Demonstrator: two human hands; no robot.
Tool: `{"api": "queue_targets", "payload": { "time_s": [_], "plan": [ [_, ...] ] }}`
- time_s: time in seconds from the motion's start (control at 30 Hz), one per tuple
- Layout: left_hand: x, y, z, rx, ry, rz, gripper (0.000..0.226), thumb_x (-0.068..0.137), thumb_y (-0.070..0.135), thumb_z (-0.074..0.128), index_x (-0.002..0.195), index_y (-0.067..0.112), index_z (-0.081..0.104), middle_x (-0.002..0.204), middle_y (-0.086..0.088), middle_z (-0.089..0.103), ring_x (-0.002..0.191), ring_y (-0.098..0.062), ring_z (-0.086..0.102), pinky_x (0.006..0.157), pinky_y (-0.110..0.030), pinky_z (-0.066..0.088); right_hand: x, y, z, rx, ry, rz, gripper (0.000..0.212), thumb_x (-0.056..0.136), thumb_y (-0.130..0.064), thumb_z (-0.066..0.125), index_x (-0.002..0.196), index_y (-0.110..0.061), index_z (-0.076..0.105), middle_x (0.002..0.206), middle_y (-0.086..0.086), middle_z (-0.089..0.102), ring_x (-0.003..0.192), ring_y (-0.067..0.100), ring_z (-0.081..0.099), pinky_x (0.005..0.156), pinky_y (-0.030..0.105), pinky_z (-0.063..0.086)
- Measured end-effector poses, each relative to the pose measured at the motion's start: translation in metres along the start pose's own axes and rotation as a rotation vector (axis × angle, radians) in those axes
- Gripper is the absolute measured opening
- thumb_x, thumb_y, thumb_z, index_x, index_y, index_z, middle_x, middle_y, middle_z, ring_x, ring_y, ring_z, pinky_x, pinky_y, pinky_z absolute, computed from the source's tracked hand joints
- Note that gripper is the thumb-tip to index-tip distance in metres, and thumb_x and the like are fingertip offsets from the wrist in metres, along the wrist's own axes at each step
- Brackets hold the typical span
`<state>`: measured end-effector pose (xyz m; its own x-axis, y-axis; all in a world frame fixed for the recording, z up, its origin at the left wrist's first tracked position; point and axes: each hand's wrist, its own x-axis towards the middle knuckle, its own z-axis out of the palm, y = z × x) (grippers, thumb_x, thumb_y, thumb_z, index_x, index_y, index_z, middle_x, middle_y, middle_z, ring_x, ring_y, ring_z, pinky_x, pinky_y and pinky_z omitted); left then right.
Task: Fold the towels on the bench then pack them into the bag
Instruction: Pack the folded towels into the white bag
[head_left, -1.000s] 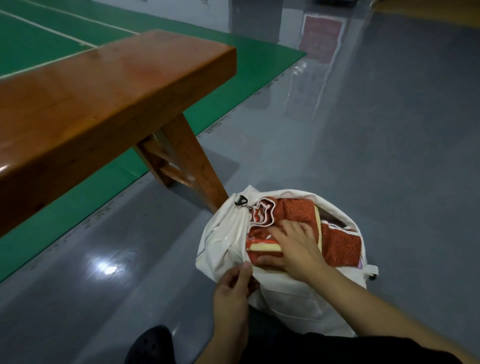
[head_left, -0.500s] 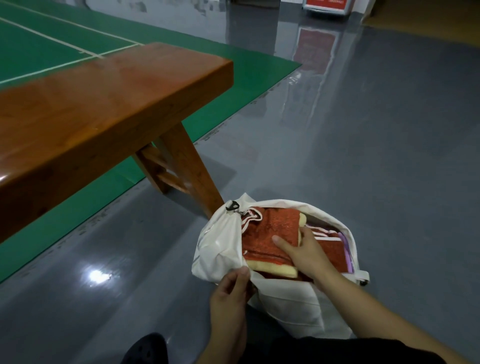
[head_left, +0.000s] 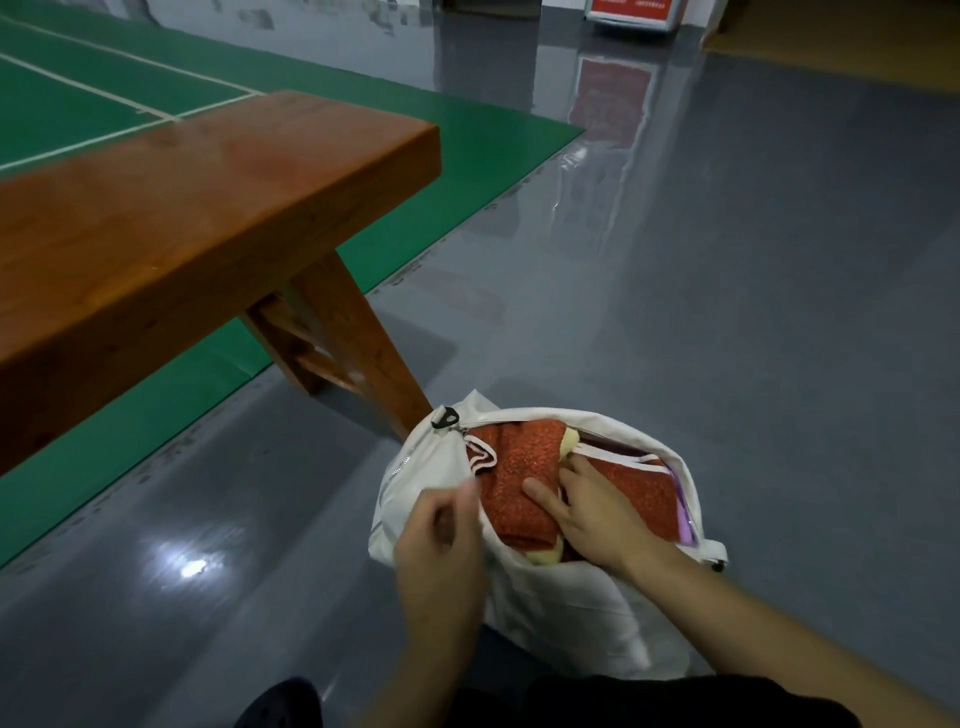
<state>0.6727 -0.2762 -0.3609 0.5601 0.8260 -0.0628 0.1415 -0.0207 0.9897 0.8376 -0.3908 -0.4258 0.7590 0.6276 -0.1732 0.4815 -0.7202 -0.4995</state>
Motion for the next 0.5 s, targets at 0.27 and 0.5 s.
{"api": "queue_targets", "payload": {
  "time_s": [0.27, 0.5],
  "plan": [
    [0.071, -0.044, 0.113, 0.482, -0.375, 0.119, 0.022, 0.106, 0.028, 0.043, 0.12, 0.023, 0.06, 0.127, 0.001, 0.056, 0.119, -0.016, 0.05, 0.11, -0.04, 0.039, -0.016, 0.029, 0.022, 0.421, 0.173, 0.057, 0.041, 0.108, -0.048, 0.026, 0.126, -0.032, 0.059, 0.126, -0.013, 0.06, 0.118, -0.001, 0.054, 0.11, 0.036, 0.042],
    [0.083, -0.083, 0.086, 0.861, -0.535, 0.172, 0.06, 0.103, 0.059, 0.03, 0.158, 0.043, 0.012, 0.168, 0.005, 0.003, 0.155, -0.023, 0.0, 0.125, -0.052, 0.0, -0.001, 0.035, 0.014, 0.524, 0.06, 0.249, 0.06, 0.105, -0.061, 0.018, 0.144, -0.033, 0.054, 0.155, -0.008, 0.045, 0.148, 0.009, 0.03, 0.127, 0.039, 0.014]
  ]
}}
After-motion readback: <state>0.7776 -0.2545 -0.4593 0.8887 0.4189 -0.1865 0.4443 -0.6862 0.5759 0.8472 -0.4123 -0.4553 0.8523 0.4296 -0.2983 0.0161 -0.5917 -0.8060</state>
